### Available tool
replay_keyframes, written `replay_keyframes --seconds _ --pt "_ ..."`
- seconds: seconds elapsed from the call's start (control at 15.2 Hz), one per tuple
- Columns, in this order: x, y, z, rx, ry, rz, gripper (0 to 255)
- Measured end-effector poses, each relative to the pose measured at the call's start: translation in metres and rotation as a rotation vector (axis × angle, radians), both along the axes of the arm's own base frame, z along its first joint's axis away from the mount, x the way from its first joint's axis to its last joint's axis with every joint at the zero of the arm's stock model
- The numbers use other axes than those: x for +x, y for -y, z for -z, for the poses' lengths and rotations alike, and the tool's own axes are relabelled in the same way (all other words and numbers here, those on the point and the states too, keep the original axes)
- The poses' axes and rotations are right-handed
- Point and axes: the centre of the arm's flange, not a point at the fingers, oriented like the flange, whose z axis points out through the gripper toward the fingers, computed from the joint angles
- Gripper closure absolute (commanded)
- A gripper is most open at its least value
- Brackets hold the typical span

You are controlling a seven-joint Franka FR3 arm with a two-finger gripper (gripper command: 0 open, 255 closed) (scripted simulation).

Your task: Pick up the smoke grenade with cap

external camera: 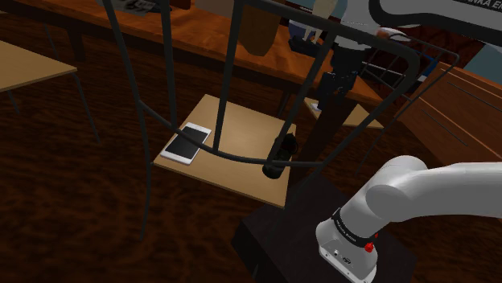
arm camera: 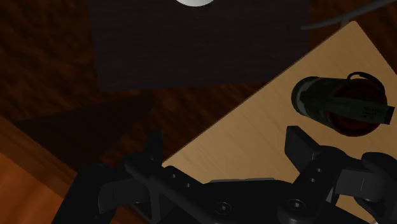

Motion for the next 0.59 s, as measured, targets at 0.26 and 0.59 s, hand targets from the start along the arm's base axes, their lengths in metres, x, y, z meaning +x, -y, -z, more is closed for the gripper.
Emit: replay_keyframes --seconds 0.26,0.59 --pt "0.004 -0.025 0.013 0.003 -0.001 -0.029 0" --pt "0.016 -0.080 0.040 0.011 -0.004 -0.095 0"
